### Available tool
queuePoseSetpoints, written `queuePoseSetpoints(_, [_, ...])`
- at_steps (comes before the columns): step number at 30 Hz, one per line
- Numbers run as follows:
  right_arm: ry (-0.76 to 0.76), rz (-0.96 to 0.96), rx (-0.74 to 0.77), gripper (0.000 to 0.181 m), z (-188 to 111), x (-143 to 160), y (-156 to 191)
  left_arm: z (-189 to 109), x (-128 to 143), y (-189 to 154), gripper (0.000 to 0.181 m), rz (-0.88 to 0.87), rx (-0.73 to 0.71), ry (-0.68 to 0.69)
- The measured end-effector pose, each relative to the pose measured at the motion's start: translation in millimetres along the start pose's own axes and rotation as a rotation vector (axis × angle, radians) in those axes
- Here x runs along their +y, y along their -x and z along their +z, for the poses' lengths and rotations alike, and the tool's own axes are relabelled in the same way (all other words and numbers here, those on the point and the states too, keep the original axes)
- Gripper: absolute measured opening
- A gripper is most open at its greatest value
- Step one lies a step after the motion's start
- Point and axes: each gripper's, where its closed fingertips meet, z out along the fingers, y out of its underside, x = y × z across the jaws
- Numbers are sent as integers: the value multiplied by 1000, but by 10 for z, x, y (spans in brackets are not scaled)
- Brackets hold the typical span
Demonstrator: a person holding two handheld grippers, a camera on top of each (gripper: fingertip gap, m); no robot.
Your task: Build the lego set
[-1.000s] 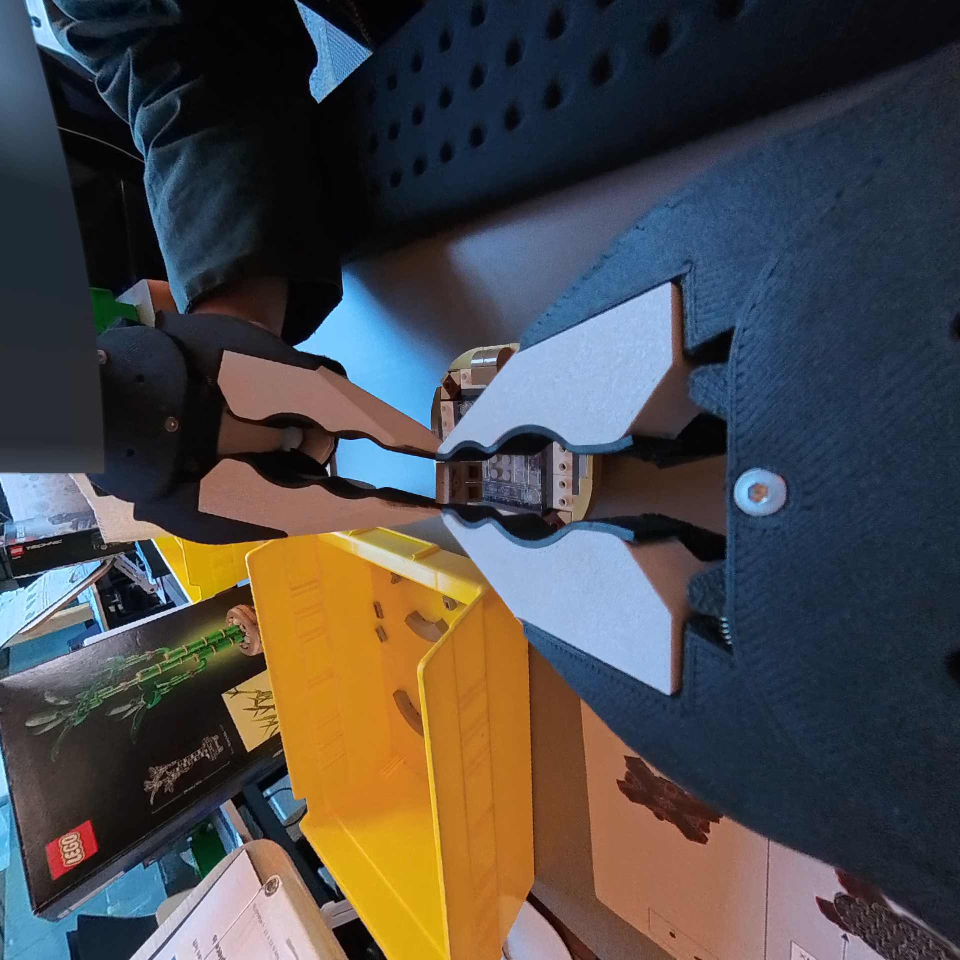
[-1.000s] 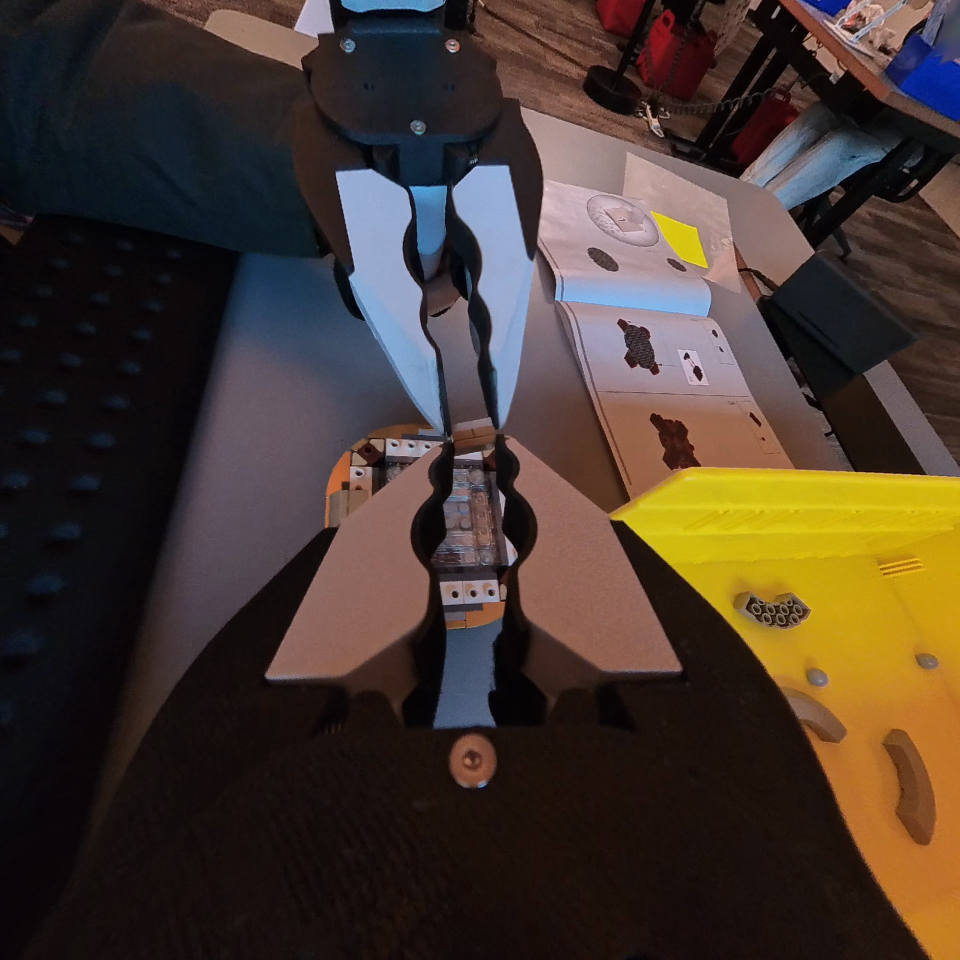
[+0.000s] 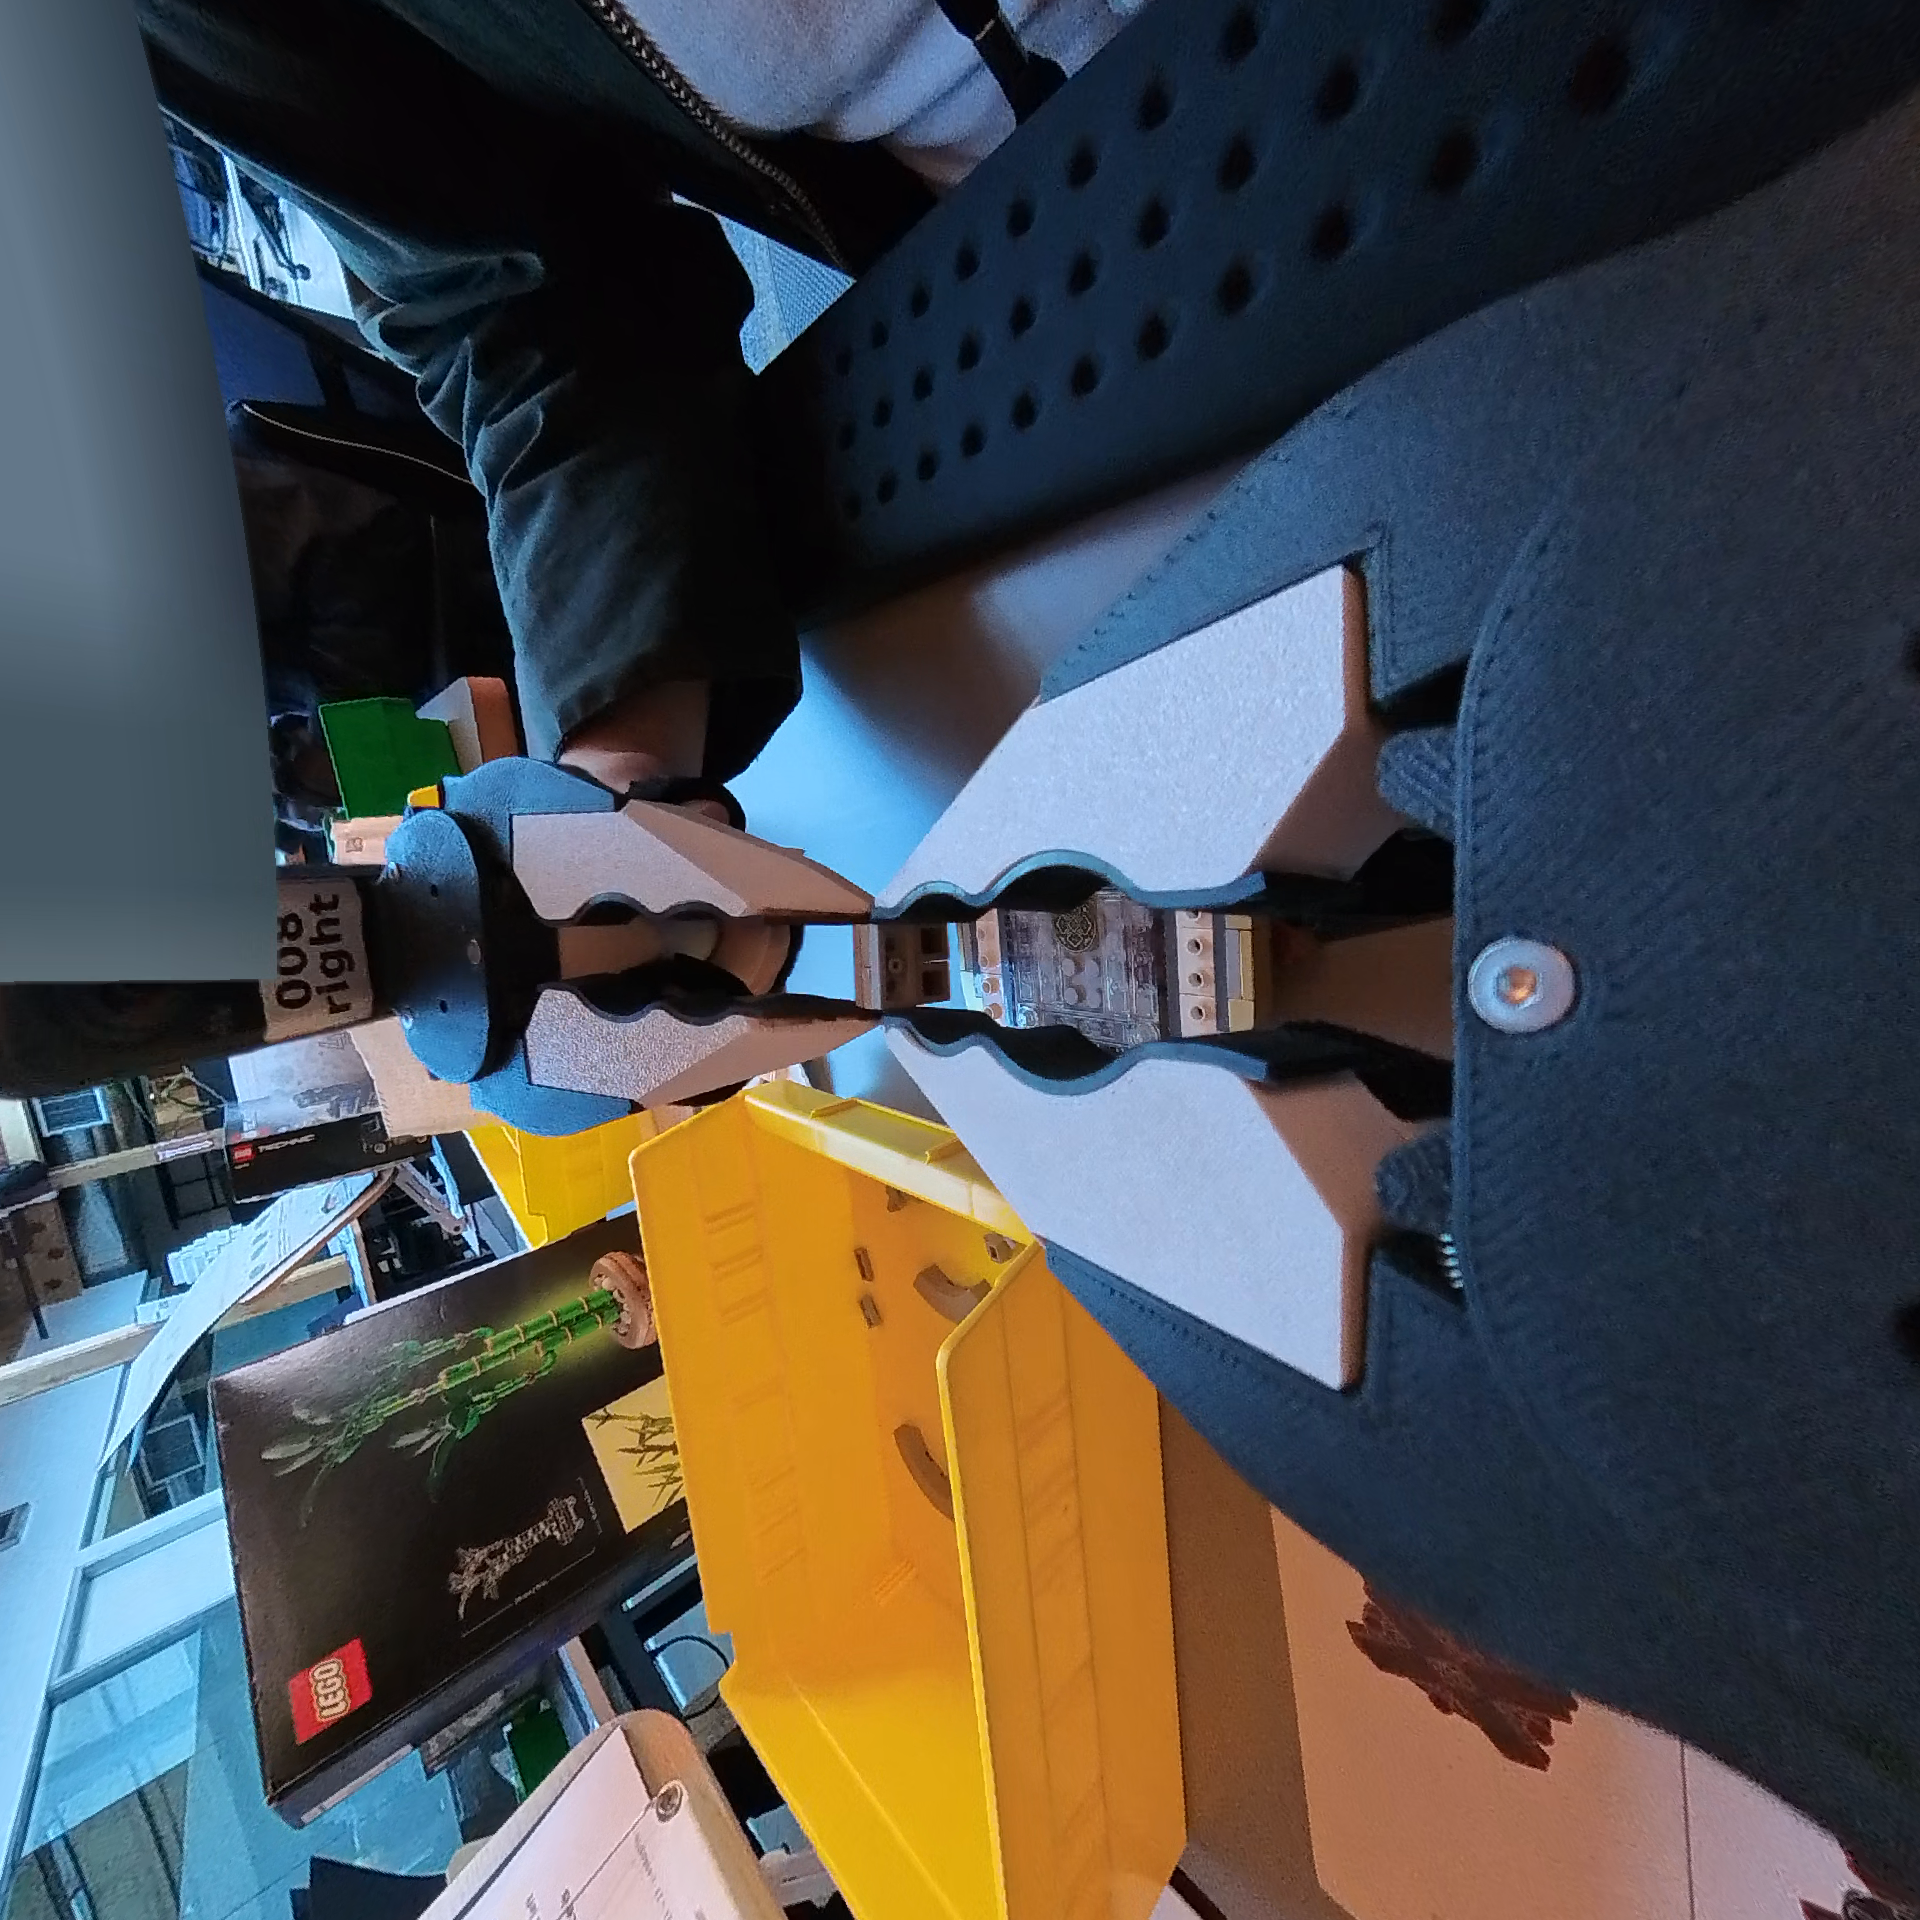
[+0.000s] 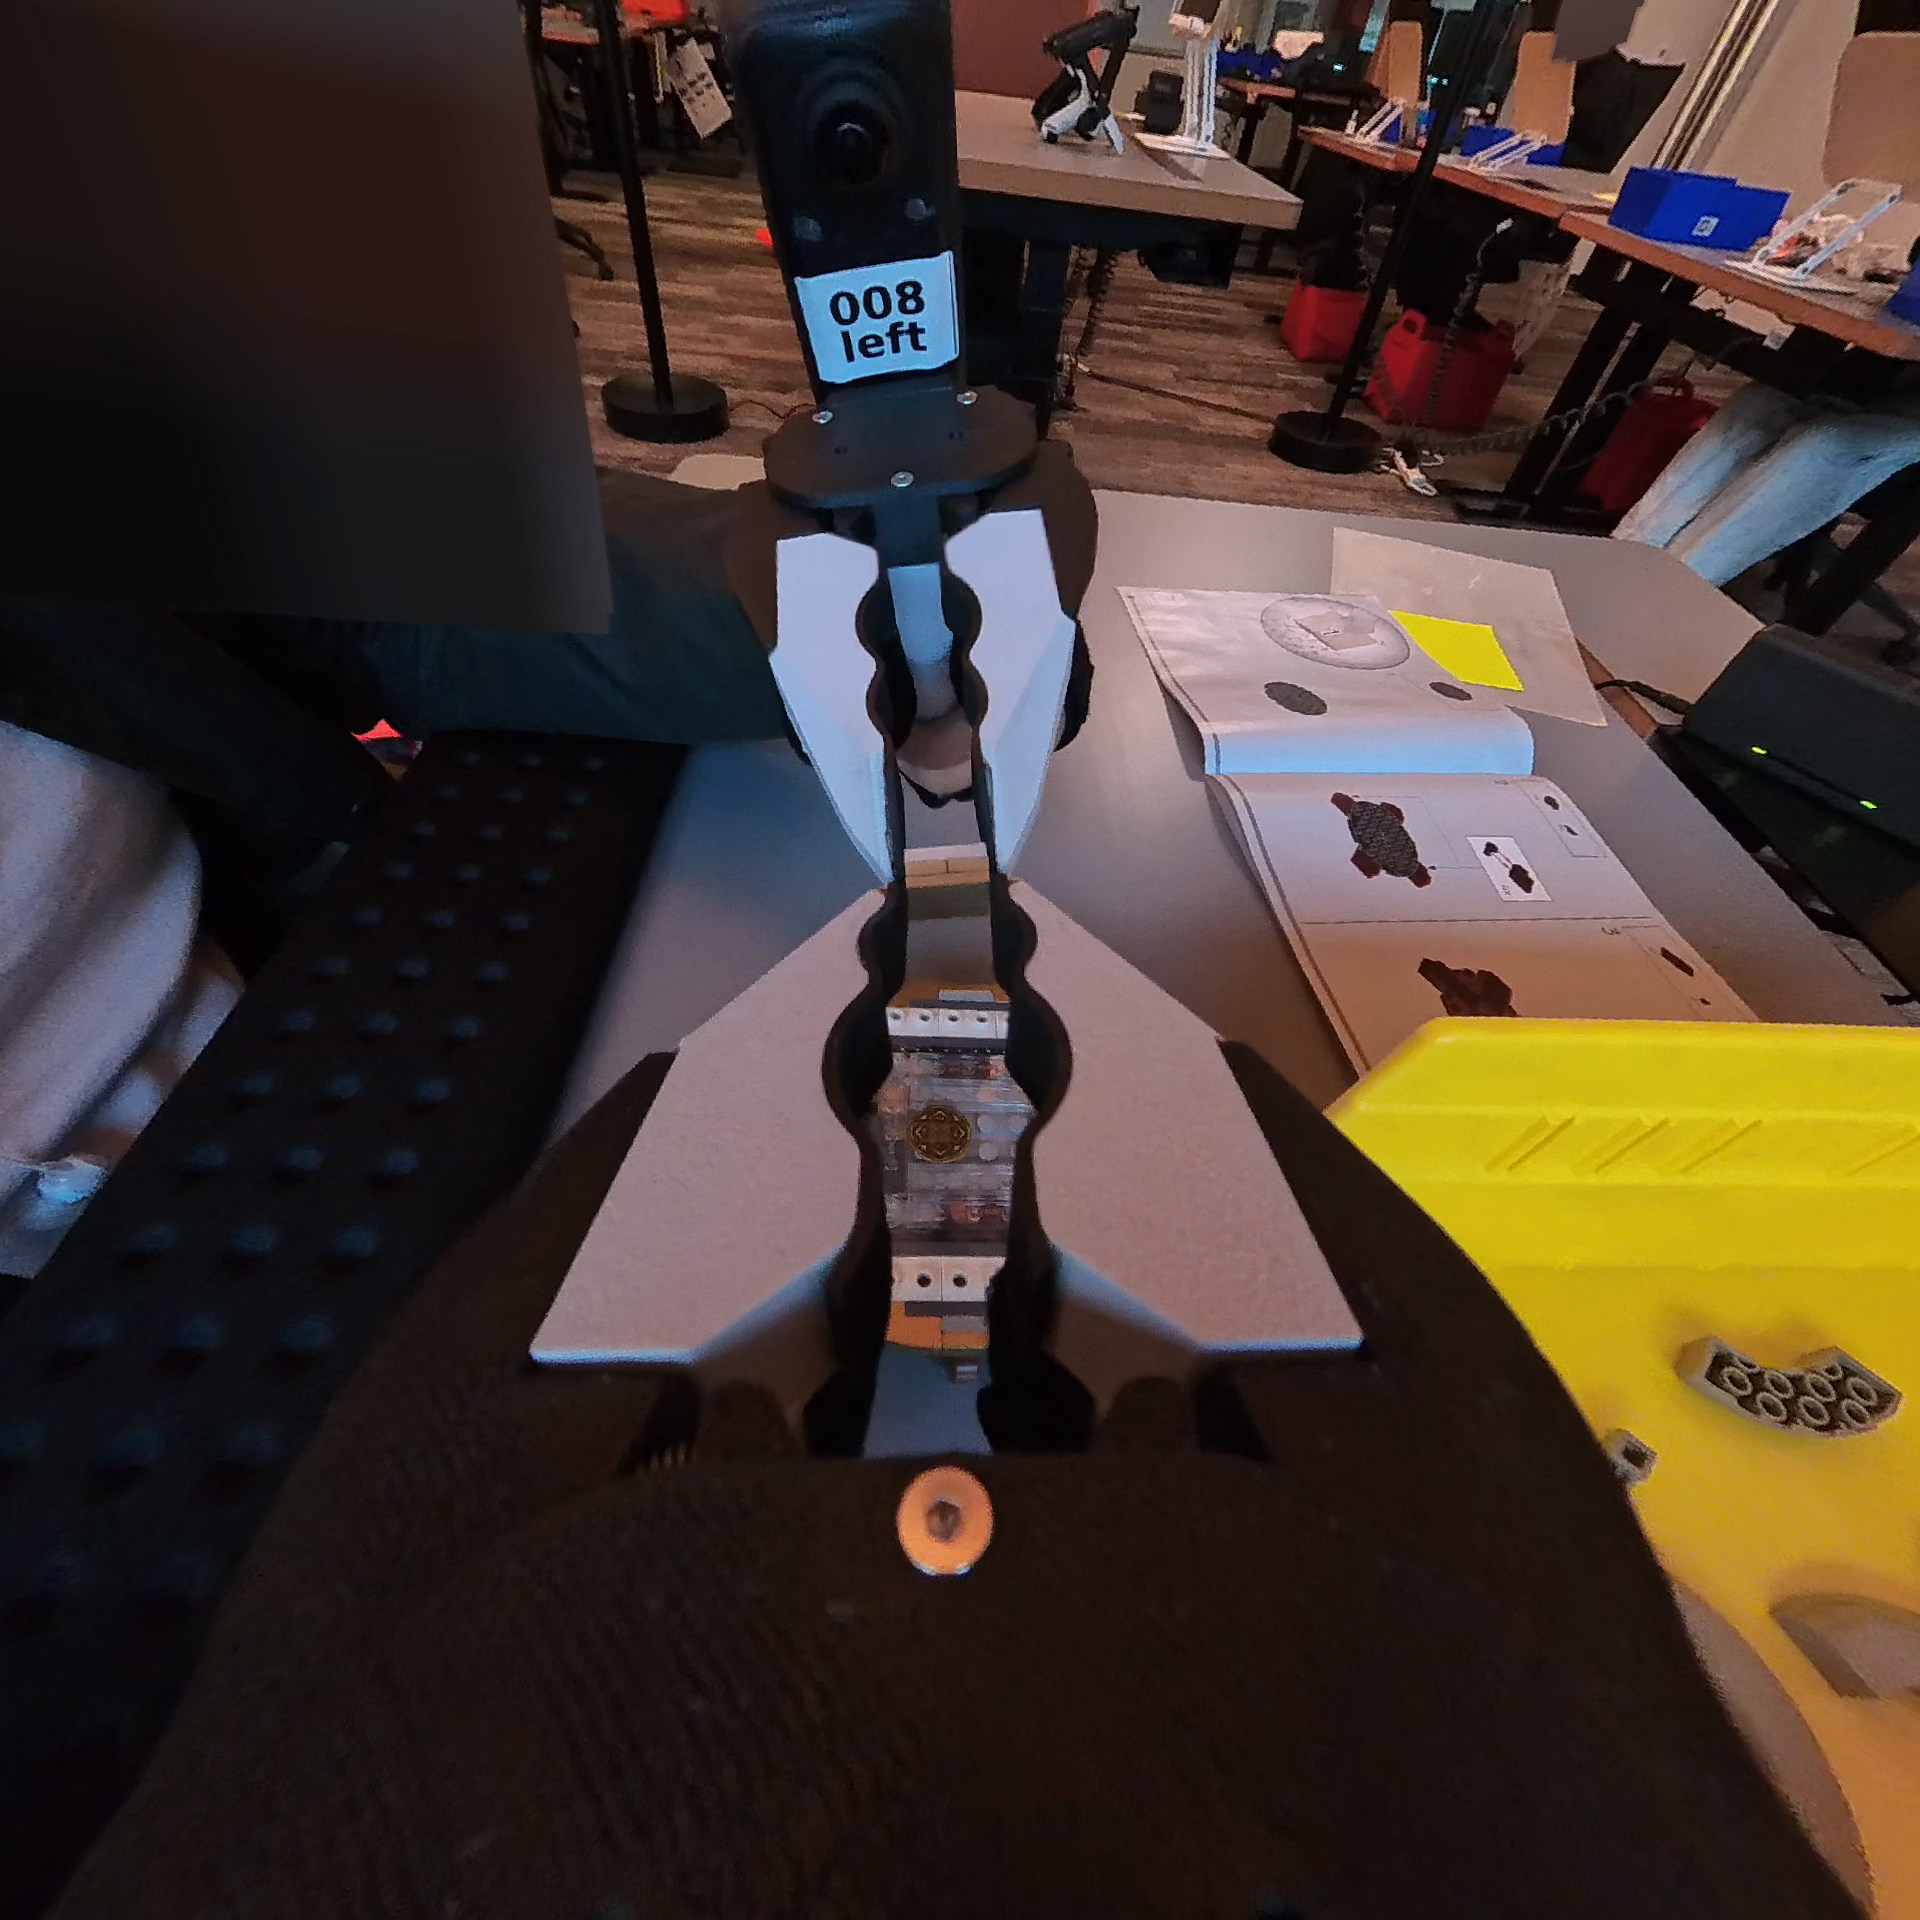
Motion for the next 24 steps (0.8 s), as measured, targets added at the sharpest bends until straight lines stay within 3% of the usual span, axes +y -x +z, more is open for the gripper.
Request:
queuePoseSetpoints(9, [-64,19,-77,12,-84,-182,126,-27,-217,-114,14,-91,103,-92])
queuePoseSetpoints(14, [-144,53,-7,12,-428,-280,-85,-382,-422,182,14,-125,-7,-215])
queuePoseSetpoints(17, [-209,80,-16,13,-589,-348,-115,-358,-360,178,14,-123,-8,-194])
queuePoseSetpoints(24, [-509,223,-227,13,-880,-734,12,-146,-168,31,14,-135,62,-104])
